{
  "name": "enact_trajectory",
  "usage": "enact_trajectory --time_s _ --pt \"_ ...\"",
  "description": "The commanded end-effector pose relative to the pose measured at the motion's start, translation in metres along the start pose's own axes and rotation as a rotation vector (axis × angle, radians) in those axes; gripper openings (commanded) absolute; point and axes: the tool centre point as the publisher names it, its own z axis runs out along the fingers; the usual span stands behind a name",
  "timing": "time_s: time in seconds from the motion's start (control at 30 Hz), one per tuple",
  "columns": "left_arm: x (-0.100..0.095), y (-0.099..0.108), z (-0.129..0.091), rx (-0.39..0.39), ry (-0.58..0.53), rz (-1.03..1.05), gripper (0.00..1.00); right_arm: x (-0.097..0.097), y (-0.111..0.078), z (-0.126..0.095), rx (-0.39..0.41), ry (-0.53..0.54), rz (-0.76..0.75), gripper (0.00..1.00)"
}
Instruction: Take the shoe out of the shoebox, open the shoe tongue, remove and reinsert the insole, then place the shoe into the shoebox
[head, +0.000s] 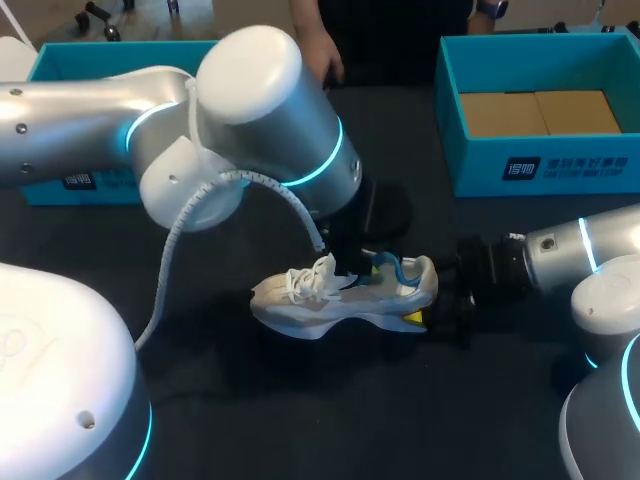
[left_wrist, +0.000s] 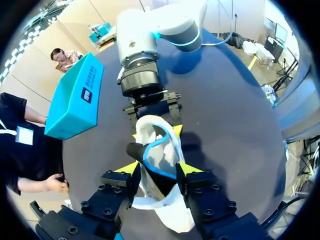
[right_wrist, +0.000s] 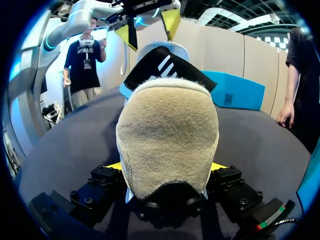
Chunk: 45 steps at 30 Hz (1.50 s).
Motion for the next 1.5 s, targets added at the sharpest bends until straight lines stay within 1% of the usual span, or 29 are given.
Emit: enact_trajectory --time_s 0.03,0.17,0.33,0.6,0.7,0.83,0.93,0.97,1.1,1.4,1.5 --pt "0.008 0.005 -0.018 -0.006 -0.001 0.008 0.47 0.0 -0.003 0.001 0.004 -0.001 0.001 0.0" --pt "0.017 0.008 -0.03 -0.008 -0.015 0.017 0.45 0.0 -0.003 0.001 0.004 -0.001 0.001 0.0" --pt "0.027 0.014 -0.038 -0.02 -0.036 0.026 0.47 0.0 -0.003 0.001 0.004 -0.001 0.001 0.0" --pt "0.033 0.016 -0.04 -0.038 -0.041 0.026 0.48 0.0 -0.003 0.001 0.004 -0.001 0.001 0.0" --pt "0.034 0.015 -0.041 -0.045 -0.063 0.028 0.49 0.0 -0.003 0.001 0.004 -0.001 0.001 0.0" --pt "0.03 0.008 -0.038 -0.044 -0.072 0.029 0.49 0.0 -0.003 0.001 0.004 -0.001 0.001 0.0" --pt "0.026 0.002 -0.033 -0.045 -0.103 0.026 0.49 0.0 -0.003 0.001 0.004 -0.001 0.001 0.0" --pt "0.024 -0.001 -0.032 -0.043 -0.107 0.027 0.51 0.0 -0.003 0.001 0.004 -0.001 0.001 0.0" --pt "0.016 -0.01 -0.02 -0.051 -0.149 0.023 0.5 0.0 -0.003 0.001 0.004 -0.001 0.001 0.0" --pt "-0.002 -0.021 0.006 -0.085 -0.173 0.007 0.48 0.0 -0.003 0.001 0.004 -0.001 0.001 0.0" --pt "-0.008 -0.023 0.011 -0.094 -0.175 0.001 0.48 0.0 -0.003 0.001 0.004 -0.001 0.001 0.0"
